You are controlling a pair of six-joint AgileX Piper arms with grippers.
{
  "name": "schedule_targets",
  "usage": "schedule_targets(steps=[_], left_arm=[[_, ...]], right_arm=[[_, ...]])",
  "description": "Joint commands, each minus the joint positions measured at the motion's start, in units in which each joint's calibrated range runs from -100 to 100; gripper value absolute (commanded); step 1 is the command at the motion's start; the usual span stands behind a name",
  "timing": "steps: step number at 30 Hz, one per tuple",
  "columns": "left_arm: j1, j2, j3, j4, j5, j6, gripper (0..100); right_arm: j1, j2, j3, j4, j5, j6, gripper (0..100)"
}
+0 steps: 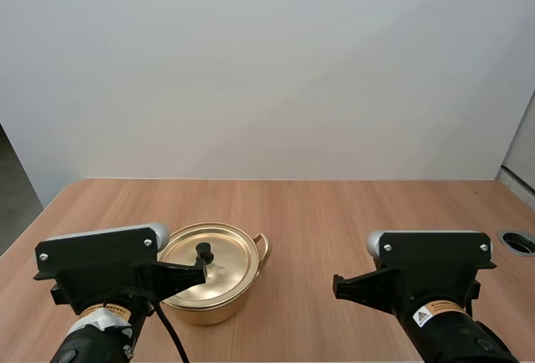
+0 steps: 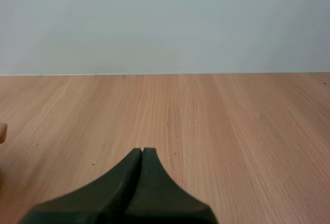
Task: Open the pot, put the car inside, and close it
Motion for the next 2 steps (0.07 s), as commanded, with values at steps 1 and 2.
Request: schedule_targets(steps=[1, 2], left_arm=[[-0.01, 0.04, 0.0, 0.0, -0.06, 0.03, 0], [-0.01, 0.04, 0.0, 0.0, -0.06, 0.03, 0]], right_arm=[[-0.02, 0.0, 0.0, 0.06, -0.01, 0.05, 0], [-0.02, 0.0, 0.0, 0.06, -0.01, 0.05, 0]])
